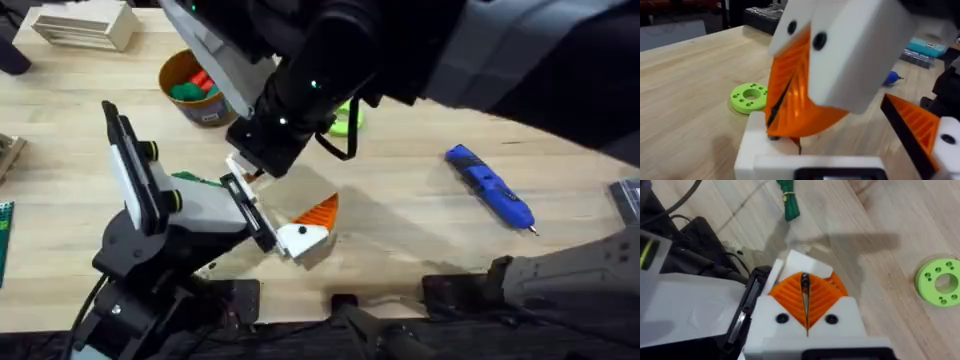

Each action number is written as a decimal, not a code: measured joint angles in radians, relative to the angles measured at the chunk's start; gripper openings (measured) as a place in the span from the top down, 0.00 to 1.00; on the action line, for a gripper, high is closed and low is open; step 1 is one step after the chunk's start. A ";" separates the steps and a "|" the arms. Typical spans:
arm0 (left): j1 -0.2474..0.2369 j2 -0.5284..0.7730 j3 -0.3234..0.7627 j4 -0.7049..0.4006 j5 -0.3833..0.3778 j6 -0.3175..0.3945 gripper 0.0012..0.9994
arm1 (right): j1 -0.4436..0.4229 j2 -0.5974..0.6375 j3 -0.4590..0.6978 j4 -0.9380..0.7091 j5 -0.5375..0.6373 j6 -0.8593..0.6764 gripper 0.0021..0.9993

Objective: Pick up the gripper from the table and insert it into the empty holder that is missing its gripper. Then pick up a screw, insert it into the mounting hole, and use the screwdriver to tighten it. Finally, clean up the table by picking up the vegetable and placing it into the bucket.

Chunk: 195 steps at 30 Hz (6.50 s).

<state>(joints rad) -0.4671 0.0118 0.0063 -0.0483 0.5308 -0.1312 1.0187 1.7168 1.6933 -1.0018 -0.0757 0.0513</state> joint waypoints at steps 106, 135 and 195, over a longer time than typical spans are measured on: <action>0.003 0.000 0.000 0.000 0.000 0.013 0.85 | -0.246 -1.083 -0.713 0.014 -0.218 0.188 0.21; 0.003 0.000 0.000 0.000 0.000 0.018 1.00 | -0.563 -0.995 -0.729 -0.181 0.200 0.131 0.01; 0.003 0.000 0.000 0.000 0.000 0.018 1.00 | -1.087 -0.563 -0.834 0.249 0.264 -0.535 0.97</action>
<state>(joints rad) -0.4644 0.0116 0.0063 -0.0483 0.5312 -0.1127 -0.0681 1.1542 0.8589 -0.7529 0.1883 -0.4836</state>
